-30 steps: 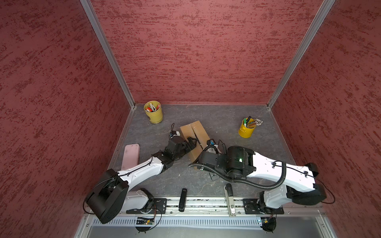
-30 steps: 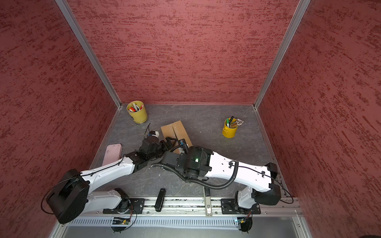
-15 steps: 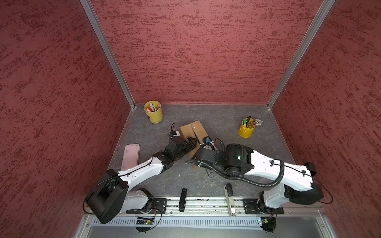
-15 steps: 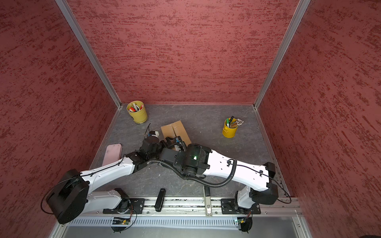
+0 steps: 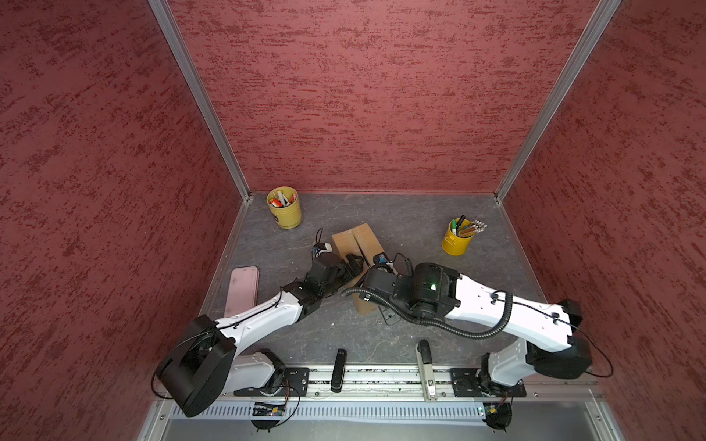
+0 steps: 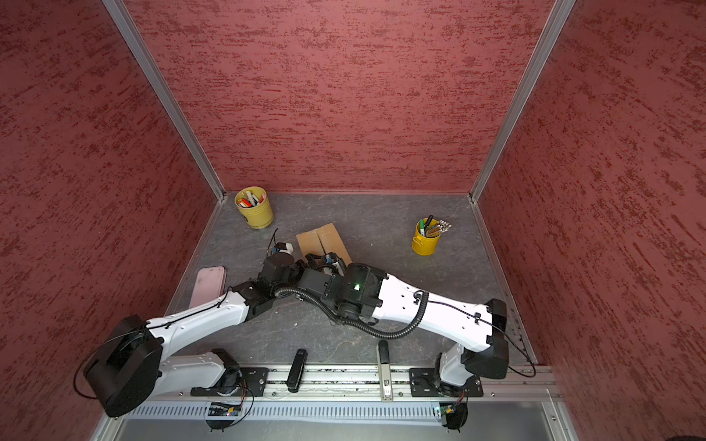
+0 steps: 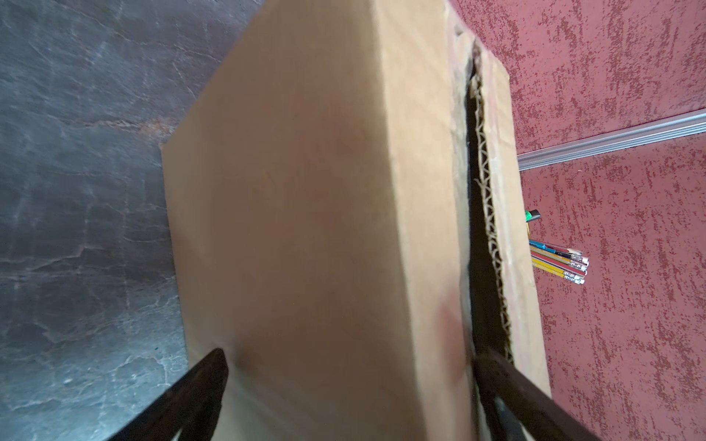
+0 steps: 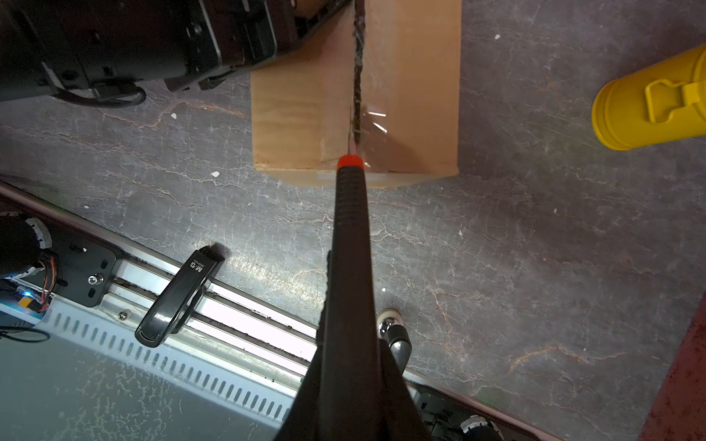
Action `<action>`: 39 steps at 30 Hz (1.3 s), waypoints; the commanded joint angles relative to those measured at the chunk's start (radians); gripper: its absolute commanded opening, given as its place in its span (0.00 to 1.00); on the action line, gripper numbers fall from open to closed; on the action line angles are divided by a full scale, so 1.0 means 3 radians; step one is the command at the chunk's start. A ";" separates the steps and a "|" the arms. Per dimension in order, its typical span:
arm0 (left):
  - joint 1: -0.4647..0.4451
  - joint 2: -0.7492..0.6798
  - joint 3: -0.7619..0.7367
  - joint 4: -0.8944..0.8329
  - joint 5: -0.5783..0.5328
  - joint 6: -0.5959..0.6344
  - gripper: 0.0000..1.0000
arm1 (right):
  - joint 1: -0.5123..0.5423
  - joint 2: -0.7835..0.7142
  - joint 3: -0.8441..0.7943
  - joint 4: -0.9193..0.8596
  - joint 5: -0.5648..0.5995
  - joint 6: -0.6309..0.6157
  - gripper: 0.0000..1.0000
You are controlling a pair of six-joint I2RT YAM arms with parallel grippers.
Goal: Unpack the express box
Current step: 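Draw the knife tip out past the box's near edge with the right gripper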
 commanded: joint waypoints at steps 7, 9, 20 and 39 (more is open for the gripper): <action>0.0006 0.0039 -0.0054 -0.0250 -0.0128 0.0008 1.00 | -0.0022 -0.0024 -0.0035 -0.0132 -0.0042 0.0054 0.00; 0.0006 0.0054 -0.0051 -0.0250 -0.0127 0.0008 1.00 | -0.0024 -0.0032 -0.0025 -0.0187 -0.0047 0.0062 0.00; 0.0006 0.0092 -0.0027 -0.0245 -0.0161 -0.0001 1.00 | 0.0015 -0.0040 -0.0024 -0.0362 -0.0133 0.0105 0.00; 0.0006 0.0112 -0.0022 -0.0247 -0.0228 -0.0017 1.00 | 0.0136 -0.0149 0.0029 -0.0439 -0.0207 0.0262 0.00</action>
